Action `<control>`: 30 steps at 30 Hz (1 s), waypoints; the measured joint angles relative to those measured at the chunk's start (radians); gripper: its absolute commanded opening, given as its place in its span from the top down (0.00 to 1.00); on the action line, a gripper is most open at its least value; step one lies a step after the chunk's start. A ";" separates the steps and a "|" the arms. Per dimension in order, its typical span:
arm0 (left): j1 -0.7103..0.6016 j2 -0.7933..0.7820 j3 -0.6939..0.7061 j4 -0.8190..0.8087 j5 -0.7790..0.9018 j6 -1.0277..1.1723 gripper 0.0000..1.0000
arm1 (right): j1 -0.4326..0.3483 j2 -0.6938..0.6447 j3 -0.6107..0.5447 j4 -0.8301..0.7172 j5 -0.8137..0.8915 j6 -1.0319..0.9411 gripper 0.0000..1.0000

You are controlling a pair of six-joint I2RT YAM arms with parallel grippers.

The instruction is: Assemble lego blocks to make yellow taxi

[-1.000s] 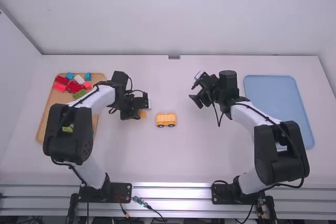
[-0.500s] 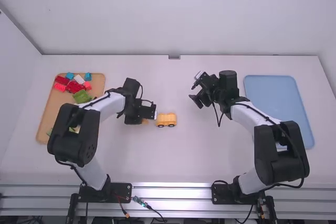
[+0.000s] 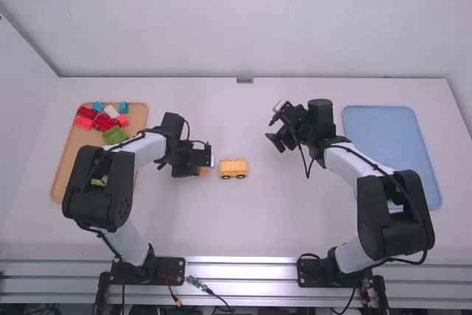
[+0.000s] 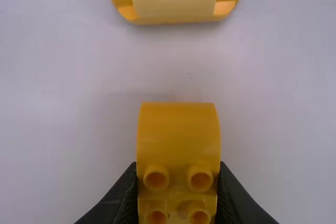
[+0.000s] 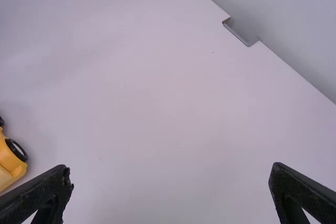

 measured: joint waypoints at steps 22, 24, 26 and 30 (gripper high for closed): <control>0.000 0.027 0.000 0.022 0.017 -0.026 0.01 | 0.000 0.000 0.000 0.000 0.000 -0.001 0.01; -0.001 0.027 0.000 0.042 0.016 -0.026 0.01 | 0.000 0.000 0.000 0.000 0.000 -0.002 0.01; -0.001 0.027 0.000 0.078 0.016 -0.026 0.01 | 0.000 0.000 0.000 0.000 0.000 -0.001 0.01; -0.001 0.027 0.000 0.114 -0.006 -0.026 0.01 | 0.000 0.000 0.000 0.000 0.001 0.000 0.01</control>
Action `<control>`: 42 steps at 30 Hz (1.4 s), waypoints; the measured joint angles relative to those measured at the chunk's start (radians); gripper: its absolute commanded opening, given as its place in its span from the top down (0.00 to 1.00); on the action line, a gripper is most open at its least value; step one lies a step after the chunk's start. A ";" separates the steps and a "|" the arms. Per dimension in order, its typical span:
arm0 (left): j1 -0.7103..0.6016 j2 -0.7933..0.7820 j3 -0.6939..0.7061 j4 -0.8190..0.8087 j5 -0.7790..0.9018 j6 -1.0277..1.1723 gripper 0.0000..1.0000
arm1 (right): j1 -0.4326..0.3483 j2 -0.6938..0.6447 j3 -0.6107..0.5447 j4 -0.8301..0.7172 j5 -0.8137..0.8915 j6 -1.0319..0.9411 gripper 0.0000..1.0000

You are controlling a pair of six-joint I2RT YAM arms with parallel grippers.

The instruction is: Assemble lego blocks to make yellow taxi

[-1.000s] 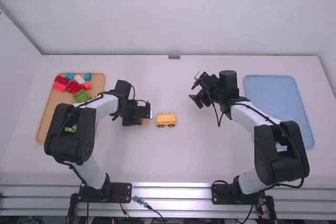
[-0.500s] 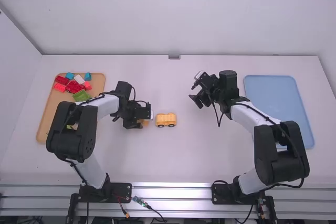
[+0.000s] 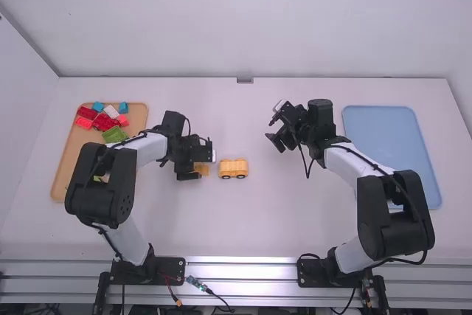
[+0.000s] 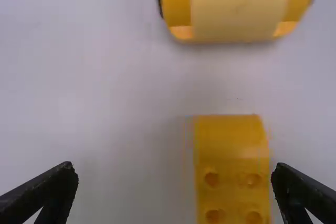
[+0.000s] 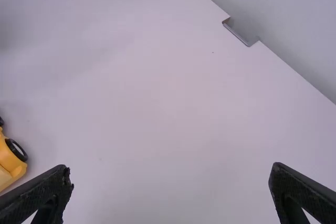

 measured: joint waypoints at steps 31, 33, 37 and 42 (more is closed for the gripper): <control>0.183 0.000 -0.148 0.115 0.475 0.180 0.01 | 0.043 0.157 0.000 -0.069 -0.483 -0.328 0.01; 0.180 0.000 -0.156 0.161 0.476 0.145 0.01 | 0.049 0.183 0.000 -0.085 -0.525 -0.363 0.01; 0.183 0.000 -0.156 0.200 0.483 0.078 0.01 | 0.090 0.193 0.000 -0.117 -0.561 -0.430 0.01; 0.183 0.003 -0.156 0.200 0.484 0.050 0.00 | 0.153 0.193 0.000 -0.123 -0.516 -0.457 0.01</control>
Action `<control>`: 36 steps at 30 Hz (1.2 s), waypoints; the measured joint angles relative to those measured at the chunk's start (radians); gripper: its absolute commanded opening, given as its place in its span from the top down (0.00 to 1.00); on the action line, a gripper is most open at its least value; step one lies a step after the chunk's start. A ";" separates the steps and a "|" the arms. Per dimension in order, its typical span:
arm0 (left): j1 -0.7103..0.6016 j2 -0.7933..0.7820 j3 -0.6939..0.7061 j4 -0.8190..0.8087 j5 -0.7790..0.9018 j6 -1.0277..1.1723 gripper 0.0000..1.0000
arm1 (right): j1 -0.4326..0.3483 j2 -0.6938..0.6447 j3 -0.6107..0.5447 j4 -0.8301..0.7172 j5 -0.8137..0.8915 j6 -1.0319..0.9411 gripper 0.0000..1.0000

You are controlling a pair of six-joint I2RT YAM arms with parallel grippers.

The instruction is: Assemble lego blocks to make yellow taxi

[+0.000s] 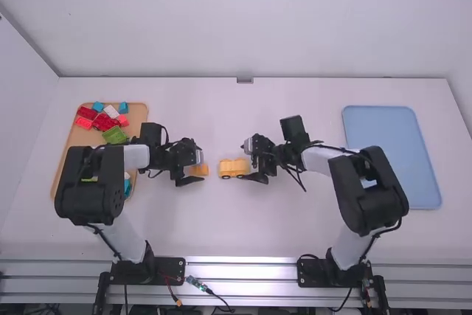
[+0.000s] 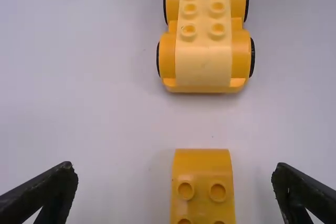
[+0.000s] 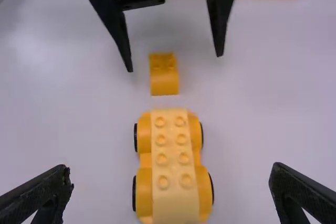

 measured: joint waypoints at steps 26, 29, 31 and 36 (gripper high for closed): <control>0.000 0.071 0.009 0.014 0.059 0.028 0.01 | 0.068 0.121 -0.186 0.570 0.056 0.234 0.01; 0.000 0.071 0.009 0.011 0.059 0.027 0.01 | 0.061 0.168 -0.161 0.571 0.039 0.241 0.01; 0.000 0.071 0.009 0.008 0.059 0.027 0.01 | 0.055 0.202 -0.143 0.571 0.027 0.253 0.01; 0.000 0.071 0.009 0.002 0.058 0.028 0.05 | 0.054 0.209 -0.140 0.571 0.024 0.261 0.01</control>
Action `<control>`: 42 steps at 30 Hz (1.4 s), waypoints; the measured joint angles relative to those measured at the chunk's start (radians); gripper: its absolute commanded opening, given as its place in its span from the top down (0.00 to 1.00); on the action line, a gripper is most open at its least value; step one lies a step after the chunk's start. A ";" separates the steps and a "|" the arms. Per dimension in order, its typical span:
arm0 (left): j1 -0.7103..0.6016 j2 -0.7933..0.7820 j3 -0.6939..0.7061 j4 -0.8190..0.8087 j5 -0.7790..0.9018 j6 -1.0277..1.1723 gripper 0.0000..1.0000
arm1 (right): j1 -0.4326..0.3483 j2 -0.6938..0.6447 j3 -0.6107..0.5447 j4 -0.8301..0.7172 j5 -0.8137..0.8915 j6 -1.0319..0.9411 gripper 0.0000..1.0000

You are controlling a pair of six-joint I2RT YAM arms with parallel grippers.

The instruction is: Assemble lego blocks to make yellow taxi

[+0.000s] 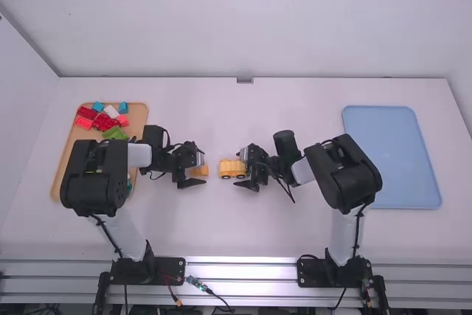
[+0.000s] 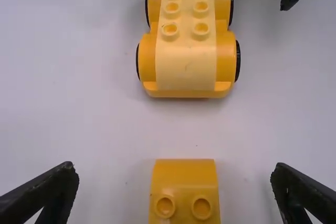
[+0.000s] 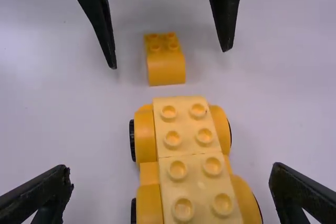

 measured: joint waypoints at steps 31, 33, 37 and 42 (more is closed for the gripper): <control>0.047 0.060 0.001 0.024 0.105 0.026 0.25 | 0.018 0.048 0.040 0.000 0.020 0.039 0.01; 0.051 0.060 0.001 0.024 0.105 0.026 0.27 | 0.018 0.048 0.040 0.000 0.020 0.037 0.01; 0.051 0.065 0.003 0.010 0.108 0.026 0.27 | 0.018 0.048 0.040 0.000 0.020 0.040 0.01; 0.051 0.101 0.042 -0.026 0.108 0.022 0.32 | 0.018 0.048 0.040 0.000 0.020 0.039 0.01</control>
